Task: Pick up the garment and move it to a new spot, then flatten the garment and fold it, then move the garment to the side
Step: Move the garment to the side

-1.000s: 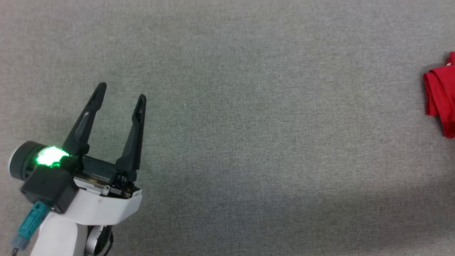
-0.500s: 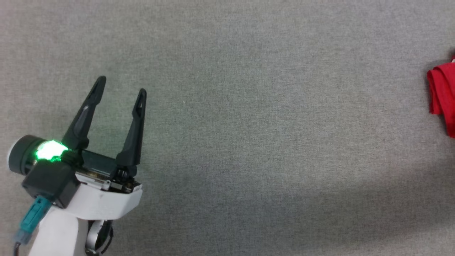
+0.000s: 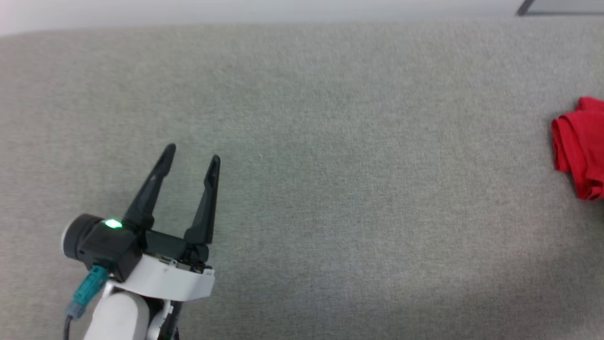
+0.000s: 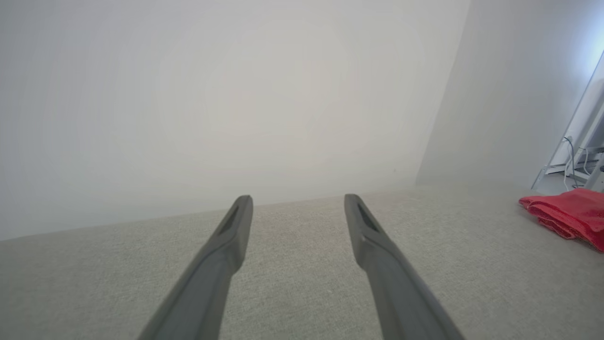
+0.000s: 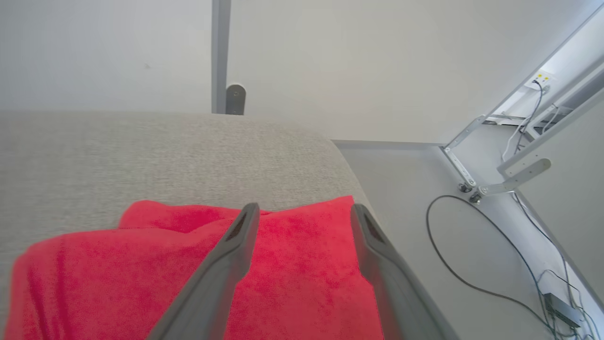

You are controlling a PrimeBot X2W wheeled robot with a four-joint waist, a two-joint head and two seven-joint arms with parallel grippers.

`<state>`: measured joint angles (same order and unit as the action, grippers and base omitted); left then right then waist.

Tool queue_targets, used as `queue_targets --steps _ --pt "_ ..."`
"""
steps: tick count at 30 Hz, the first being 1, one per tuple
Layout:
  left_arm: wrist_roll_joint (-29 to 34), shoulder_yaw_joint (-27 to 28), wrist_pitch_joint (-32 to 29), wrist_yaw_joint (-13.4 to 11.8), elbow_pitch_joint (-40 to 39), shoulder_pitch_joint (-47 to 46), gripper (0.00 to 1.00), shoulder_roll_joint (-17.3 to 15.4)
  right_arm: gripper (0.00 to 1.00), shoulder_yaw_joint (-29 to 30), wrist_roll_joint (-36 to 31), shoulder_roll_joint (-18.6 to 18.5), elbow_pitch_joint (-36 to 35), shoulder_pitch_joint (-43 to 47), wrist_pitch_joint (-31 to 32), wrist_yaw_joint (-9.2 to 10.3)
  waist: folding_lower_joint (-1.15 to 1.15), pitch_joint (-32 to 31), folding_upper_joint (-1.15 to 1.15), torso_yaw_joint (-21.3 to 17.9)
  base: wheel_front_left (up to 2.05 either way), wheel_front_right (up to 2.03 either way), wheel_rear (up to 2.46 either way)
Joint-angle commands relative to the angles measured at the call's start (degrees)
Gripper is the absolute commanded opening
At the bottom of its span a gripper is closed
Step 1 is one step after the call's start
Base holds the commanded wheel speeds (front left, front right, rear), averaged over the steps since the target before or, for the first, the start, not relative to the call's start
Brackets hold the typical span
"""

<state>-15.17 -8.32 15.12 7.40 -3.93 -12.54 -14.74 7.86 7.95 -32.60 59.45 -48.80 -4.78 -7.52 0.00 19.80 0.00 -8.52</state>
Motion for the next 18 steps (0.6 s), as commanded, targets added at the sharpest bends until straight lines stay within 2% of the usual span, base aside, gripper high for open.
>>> queue_targets --steps 1,10,18 --pt "-0.5 0.0 0.0 0.1 0.7 0.9 1.00 0.4 1.00 -1.4 1.8 0.7 -1.1 1.7 -0.1 0.06 0.00 -4.3 0.00 2.6 0.00 0.00 0.00" --pt "-1.5 0.1 0.0 0.1 3.1 5.1 1.00 2.9 1.00 -11.0 12.4 4.5 -13.2 12.0 1.6 0.06 0.00 -11.3 0.00 7.7 0.00 0.00 0.00" --pt "-2.2 1.0 0.0 0.1 4.5 9.4 1.00 3.6 1.00 -13.4 16.6 7.2 -23.9 22.1 2.5 0.06 0.00 -15.6 0.00 11.4 0.00 0.00 0.00"
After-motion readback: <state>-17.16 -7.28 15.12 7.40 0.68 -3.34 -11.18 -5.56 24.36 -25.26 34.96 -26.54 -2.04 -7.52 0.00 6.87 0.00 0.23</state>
